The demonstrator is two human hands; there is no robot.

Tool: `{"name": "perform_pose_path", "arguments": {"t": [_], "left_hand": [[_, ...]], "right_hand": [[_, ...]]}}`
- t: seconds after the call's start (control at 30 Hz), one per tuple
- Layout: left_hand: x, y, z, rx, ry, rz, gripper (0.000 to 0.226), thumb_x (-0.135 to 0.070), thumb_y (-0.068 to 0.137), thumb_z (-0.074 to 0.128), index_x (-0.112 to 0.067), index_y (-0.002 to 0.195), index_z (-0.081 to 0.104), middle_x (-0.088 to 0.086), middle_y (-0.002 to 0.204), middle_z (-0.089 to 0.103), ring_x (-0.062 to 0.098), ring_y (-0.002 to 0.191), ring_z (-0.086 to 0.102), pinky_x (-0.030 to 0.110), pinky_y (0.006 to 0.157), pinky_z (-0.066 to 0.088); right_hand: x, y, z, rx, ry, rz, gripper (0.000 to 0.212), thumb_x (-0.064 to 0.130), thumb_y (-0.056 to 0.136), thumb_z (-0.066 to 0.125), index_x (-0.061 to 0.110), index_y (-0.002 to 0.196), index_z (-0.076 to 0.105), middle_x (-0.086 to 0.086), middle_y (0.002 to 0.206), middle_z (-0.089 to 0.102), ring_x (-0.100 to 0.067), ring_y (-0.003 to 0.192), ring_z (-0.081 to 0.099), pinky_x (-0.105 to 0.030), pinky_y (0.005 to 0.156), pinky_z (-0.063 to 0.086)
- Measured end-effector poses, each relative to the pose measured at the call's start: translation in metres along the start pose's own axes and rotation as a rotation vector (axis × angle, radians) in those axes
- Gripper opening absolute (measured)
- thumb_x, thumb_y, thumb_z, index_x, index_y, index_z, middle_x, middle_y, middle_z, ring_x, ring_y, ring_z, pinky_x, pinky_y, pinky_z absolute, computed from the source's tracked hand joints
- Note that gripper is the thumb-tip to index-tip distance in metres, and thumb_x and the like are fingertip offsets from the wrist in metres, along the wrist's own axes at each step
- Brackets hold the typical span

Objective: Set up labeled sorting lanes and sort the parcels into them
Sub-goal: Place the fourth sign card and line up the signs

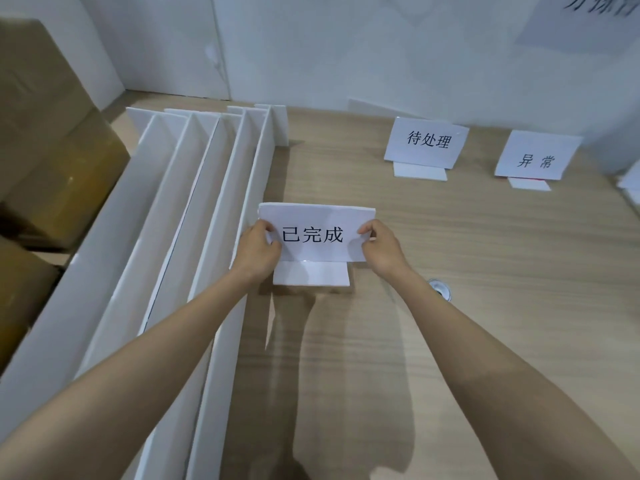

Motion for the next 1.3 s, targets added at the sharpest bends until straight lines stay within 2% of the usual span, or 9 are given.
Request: {"name": "perform_pose_path", "arguments": {"t": [0.1,0.37,0.53,0.7,0.8,0.93,1.13,1.23,1.3], "left_hand": [[-0.011,-0.013,-0.013,-0.011,-0.007,0.056,0.03,-0.006,0.091,0.044,-0.006,0.121,0.048,0.015,0.119,0.052,0.025,0.095,0.049,0.031,0.076,0.039],[-0.043,-0.055,-0.063,-0.021,0.017,0.223,0.036,0.0,0.088,0.044,-0.007,0.123,0.048,0.014,0.118,0.053,0.025,0.097,0.051,0.028,0.07,0.038],[-0.061,-0.08,-0.088,-0.022,0.09,0.356,0.041,0.002,0.085,0.046,-0.008,0.125,0.045,0.015,0.113,0.051,0.023,0.084,0.045,0.029,0.067,0.036],[-0.076,-0.097,-0.101,-0.043,0.122,0.408,0.041,0.003,0.085,0.046,-0.01,0.125,0.043,0.012,0.109,0.047,0.023,0.082,0.043,0.029,0.066,0.033],[-0.086,-0.099,-0.104,-0.063,0.151,0.42,0.041,0.002,0.086,0.047,-0.01,0.125,0.042,0.014,0.112,0.046,0.025,0.083,0.044,0.032,0.069,0.038],[-0.097,-0.096,-0.103,-0.093,0.196,0.41,0.044,0.003,0.086,0.05,-0.008,0.127,0.04,0.013,0.122,0.044,0.025,0.085,0.045,0.035,0.074,0.042],[-0.112,-0.069,-0.097,-0.112,0.264,0.349,0.046,-0.002,0.087,0.052,-0.011,0.13,0.037,0.012,0.124,0.046,0.025,0.087,0.047,0.035,0.071,0.042],[-0.117,-0.044,-0.09,-0.093,0.291,0.324,0.047,-0.004,0.087,0.053,-0.012,0.13,0.036,0.013,0.122,0.047,0.031,0.089,0.052,0.042,0.074,0.049],[-0.119,-0.022,-0.087,-0.072,0.295,0.298,0.049,-0.002,0.087,0.053,-0.011,0.132,0.035,0.015,0.12,0.048,0.032,0.092,0.052,0.04,0.074,0.048]], "right_hand": [[0.011,-0.014,-0.016,-0.014,-0.015,-0.025,0.037,-0.007,0.081,0.034,0.02,0.099,0.053,-0.001,0.109,0.05,-0.019,0.091,0.046,-0.02,0.058,0.036],[0.051,-0.072,-0.052,-0.115,-0.027,-0.1,0.037,-0.006,0.077,0.038,0.02,0.099,0.053,-0.001,0.093,0.051,-0.02,0.078,0.045,-0.024,0.055,0.033],[0.074,-0.106,-0.072,-0.182,-0.04,-0.157,0.037,-0.008,0.076,0.039,0.02,0.098,0.051,0.0,0.09,0.051,-0.021,0.078,0.047,-0.023,0.056,0.034],[0.089,-0.122,-0.088,-0.201,-0.045,-0.189,0.039,-0.008,0.077,0.038,0.019,0.102,0.049,0.002,0.088,0.048,-0.02,0.08,0.046,-0.025,0.057,0.035],[0.093,-0.121,-0.094,-0.195,-0.069,-0.216,0.037,-0.008,0.076,0.039,0.018,0.099,0.049,0.005,0.082,0.046,-0.02,0.076,0.044,-0.026,0.058,0.035],[0.098,-0.109,-0.102,-0.165,-0.094,-0.244,0.036,-0.007,0.077,0.038,0.019,0.099,0.048,-0.004,0.085,0.048,-0.022,0.073,0.043,-0.029,0.059,0.034],[0.107,-0.076,-0.113,-0.162,-0.13,-0.255,0.041,-0.007,0.077,0.035,0.02,0.105,0.045,-0.001,0.091,0.051,-0.027,0.08,0.05,-0.032,0.061,0.04],[0.108,-0.051,-0.112,-0.16,-0.122,-0.246,0.042,-0.008,0.08,0.036,0.016,0.113,0.046,-0.003,0.101,0.053,-0.027,0.085,0.052,-0.032,0.065,0.041],[0.109,-0.029,-0.108,-0.157,-0.084,-0.228,0.045,-0.009,0.082,0.035,0.013,0.12,0.047,-0.008,0.111,0.055,-0.025,0.089,0.053,-0.029,0.066,0.041]]}}
Point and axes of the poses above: each hand's wrist, its own y-axis towards the middle knuckle, its own z-axis out of the palm, x = y × z, the point moved 2 cm from there along y, towards the middle knuckle
